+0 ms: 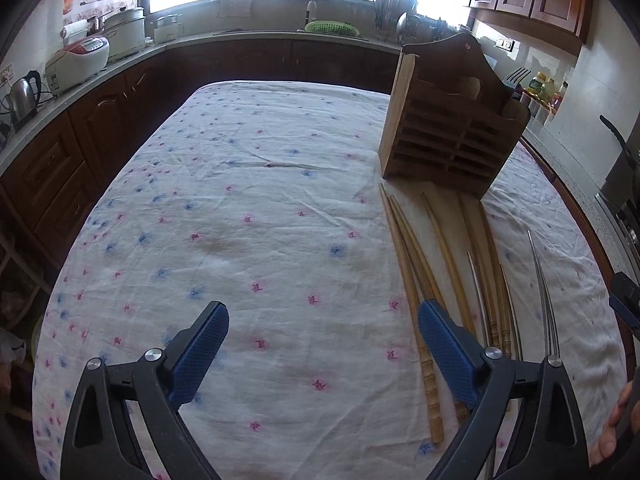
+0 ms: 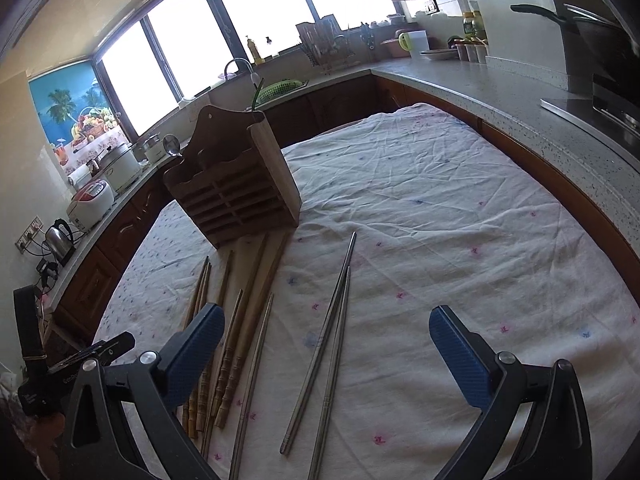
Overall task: Organize utensils
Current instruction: 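Grasp a wooden chopstick with the left tool while the right tool grasps a metal chopstick, then carry both chopsticks upright and lower them into the wooden holder slots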
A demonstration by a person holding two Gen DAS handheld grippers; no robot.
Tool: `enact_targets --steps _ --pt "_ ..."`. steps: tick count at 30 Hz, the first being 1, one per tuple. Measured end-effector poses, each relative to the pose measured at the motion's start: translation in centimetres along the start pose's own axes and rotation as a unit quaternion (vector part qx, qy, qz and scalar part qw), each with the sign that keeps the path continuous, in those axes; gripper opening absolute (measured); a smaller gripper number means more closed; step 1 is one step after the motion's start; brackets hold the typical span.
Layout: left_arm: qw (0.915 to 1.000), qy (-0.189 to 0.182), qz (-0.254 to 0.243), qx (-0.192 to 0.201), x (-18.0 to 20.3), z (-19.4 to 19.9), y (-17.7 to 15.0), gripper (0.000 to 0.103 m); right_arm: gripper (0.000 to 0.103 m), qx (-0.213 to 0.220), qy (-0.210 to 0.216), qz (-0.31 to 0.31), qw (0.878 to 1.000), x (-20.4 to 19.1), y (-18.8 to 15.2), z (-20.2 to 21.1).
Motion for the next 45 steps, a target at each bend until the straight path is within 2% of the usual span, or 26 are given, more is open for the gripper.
enact_targets --steps 3,4,8,12,14,18,20,23,26,30,31,36,45 --pt "0.9998 -0.014 -0.003 -0.012 0.5 -0.9 1.9 0.077 0.100 -0.011 0.002 0.004 1.000 -0.5 1.0 -1.5" --pt "0.9997 -0.018 -0.004 -0.014 0.6 -1.2 2.5 0.075 0.098 -0.016 0.001 0.006 1.000 -0.6 1.3 -2.2" --pt "0.9994 -0.026 -0.013 -0.019 1.5 -2.3 4.9 0.070 0.081 -0.040 -0.008 0.004 0.999 -0.7 2.5 -5.1" --pt "0.9987 -0.025 -0.035 -0.027 3.0 -3.9 5.9 0.063 0.071 -0.066 -0.021 0.005 0.998 -0.6 3.2 -7.9" --pt "0.9982 -0.019 -0.045 -0.036 3.6 -5.0 6.1 0.056 0.066 -0.077 -0.028 0.005 0.997 -0.4 3.4 -9.1" --pt "0.9966 -0.026 -0.042 -0.065 3.9 -6.6 5.9 0.033 0.057 -0.094 -0.042 0.004 0.995 0.0 3.7 -11.1" --pt "0.9960 -0.033 -0.039 -0.073 3.8 -7.1 5.9 0.031 0.053 -0.101 -0.044 0.002 0.994 0.3 3.8 -11.9" --pt "0.9953 -0.018 -0.060 -0.074 4.4 -7.6 6.3 0.030 0.047 -0.101 -0.050 0.015 0.993 -0.1 4.0 -12.7" --pt "0.9934 -0.003 -0.084 -0.078 4.9 -8.3 6.5 0.028 0.032 -0.103 -0.055 0.037 0.992 -1.0 4.1 -13.4" --pt "0.9923 -0.005 -0.098 -0.075 4.6 -8.3 6.2 0.017 0.009 -0.095 -0.071 0.074 0.990 -1.9 3.9 -13.8" --pt "0.9923 -0.006 -0.099 -0.075 4.4 -8.6 6.3 0.012 0.007 -0.094 -0.072 0.076 0.990 -1.8 3.9 -13.8" --pt "0.9941 -0.049 -0.068 -0.069 3.0 -8.0 6.5 0.006 0.005 -0.096 -0.045 0.047 0.993 -1.1 4.2 -13.5" --pt "0.9920 -0.122 -0.029 -0.018 0.9 -0.2 6.5 0.005 0.004 -0.063 0.039 0.001 0.997 -1.9 5.1 -7.9"
Point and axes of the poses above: each gripper's, at about its wrist camera, not at the fingertips, and z roughly against the way its jaws point, x to its right, y to its top, the point moved 3 cm from there along -z, roughly the way its jaws point, and after that the axes turned 7 degrees about -y, right-handed, at the moved point
